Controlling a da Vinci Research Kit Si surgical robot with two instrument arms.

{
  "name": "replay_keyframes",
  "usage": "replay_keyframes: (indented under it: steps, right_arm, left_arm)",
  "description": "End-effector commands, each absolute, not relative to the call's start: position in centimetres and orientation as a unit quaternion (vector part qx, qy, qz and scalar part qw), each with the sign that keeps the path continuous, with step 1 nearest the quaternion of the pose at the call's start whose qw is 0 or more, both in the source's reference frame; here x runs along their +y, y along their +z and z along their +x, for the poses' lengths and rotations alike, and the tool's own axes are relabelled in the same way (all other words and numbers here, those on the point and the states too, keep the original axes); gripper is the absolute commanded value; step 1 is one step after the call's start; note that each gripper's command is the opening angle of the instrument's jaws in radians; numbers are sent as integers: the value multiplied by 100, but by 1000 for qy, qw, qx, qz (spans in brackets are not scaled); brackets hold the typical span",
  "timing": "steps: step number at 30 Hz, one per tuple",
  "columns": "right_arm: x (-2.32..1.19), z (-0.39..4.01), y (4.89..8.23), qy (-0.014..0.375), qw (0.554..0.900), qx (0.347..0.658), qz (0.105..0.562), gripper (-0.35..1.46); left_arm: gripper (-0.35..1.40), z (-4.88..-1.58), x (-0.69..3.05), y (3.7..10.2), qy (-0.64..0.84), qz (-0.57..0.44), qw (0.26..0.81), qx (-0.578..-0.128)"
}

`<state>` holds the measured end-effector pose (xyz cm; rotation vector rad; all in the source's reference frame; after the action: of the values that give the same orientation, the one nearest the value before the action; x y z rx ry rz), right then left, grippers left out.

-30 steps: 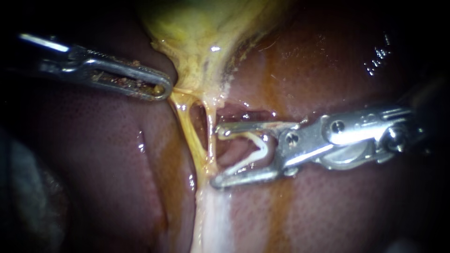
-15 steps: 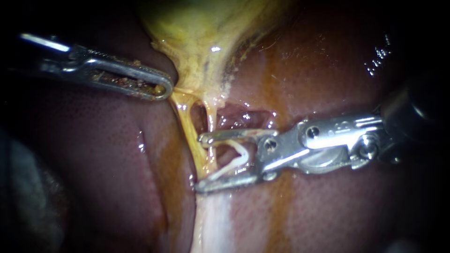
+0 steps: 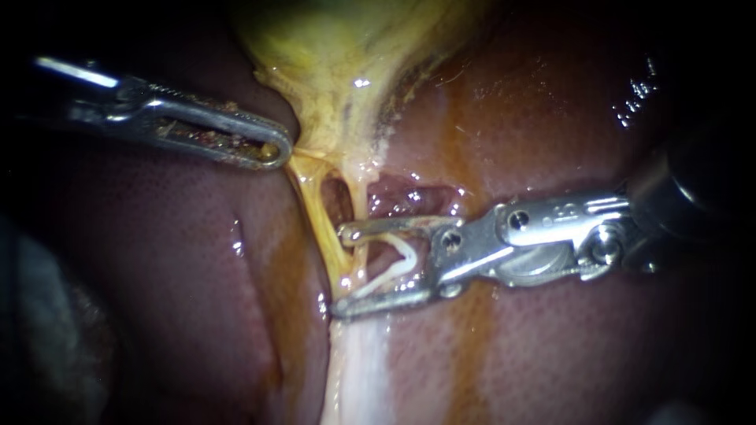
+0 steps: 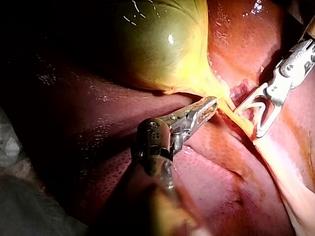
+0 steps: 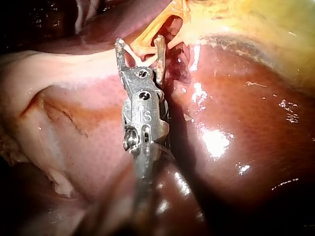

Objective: Clipping first clip left tube

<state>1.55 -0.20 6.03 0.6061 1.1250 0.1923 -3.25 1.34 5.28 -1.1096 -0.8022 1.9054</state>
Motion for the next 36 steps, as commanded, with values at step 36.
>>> replay_keyframes:
  steps: [36]
  right_arm:
    - [-35,217,584,94,761,545,338,45]
  left_arm:
    - [-35,-326,136,530,749,-436,387,-315]
